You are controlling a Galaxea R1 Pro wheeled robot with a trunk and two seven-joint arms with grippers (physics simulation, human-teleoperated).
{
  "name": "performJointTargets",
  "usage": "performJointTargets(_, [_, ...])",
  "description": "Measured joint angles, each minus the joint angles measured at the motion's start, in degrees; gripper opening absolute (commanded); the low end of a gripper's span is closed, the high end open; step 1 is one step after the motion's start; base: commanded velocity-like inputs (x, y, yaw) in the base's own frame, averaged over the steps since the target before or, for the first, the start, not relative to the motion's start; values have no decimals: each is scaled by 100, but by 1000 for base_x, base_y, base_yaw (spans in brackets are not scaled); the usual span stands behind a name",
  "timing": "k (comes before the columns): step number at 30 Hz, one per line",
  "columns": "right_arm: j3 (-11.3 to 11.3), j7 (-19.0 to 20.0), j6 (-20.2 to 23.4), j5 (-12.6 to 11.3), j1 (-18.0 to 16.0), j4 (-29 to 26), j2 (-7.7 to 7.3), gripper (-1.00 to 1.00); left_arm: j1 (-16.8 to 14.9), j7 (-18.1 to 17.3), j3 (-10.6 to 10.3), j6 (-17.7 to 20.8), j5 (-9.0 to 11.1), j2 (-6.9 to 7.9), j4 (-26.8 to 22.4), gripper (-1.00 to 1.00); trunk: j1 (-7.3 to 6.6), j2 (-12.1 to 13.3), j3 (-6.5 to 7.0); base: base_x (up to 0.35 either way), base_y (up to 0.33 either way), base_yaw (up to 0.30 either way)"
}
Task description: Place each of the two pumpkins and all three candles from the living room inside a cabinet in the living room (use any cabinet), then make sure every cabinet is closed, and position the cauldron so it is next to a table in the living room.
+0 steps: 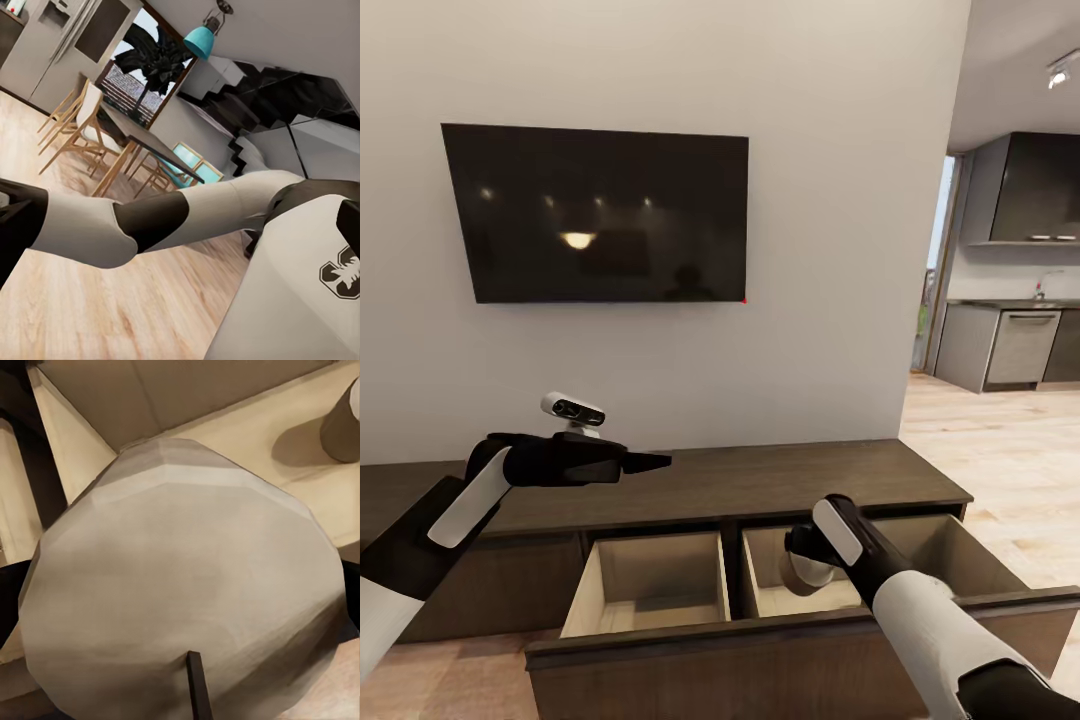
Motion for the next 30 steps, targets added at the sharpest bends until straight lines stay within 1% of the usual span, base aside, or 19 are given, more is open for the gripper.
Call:
performJointTargets(3, [4, 2, -92, 11, -38, 89, 36, -100, 0, 0, 0, 0, 0, 2, -1, 100, 66, -120, -54, 0, 0, 0])
performJointTargets(5, [5, 4, -155, 17, -90, 203, 77, -100, 0, 0, 3, -1, -1, 4, -1, 100, 76, -131, -97, 0, 0, 0])
performJointTargets(11, [13, 8, -192, 28, -122, 279, 102, -100, 0, 0, 6, -1, -1, 4, -1, 100, 91, -139, -230, 0, 0, 0])
performJointTargets(21, [14, 10, -203, 36, -128, 293, 107, -100, 0, 0, 9, 0, 1, 9, -1, 100, 91, -140, -231, 8, 0, 0])
performJointTargets(26, [15, 10, -203, 37, -128, 294, 107, -100, 0, 0, 10, 0, 1, 5, -1, 100, 88, -140, -231, 200, 0, 0])
performJointTargets(30, [15, 10, -202, 39, -129, 294, 107, -100, 0, 0, 9, 0, 1, 5, -1, 100, 90, -140, -231, 103, 0, 0])
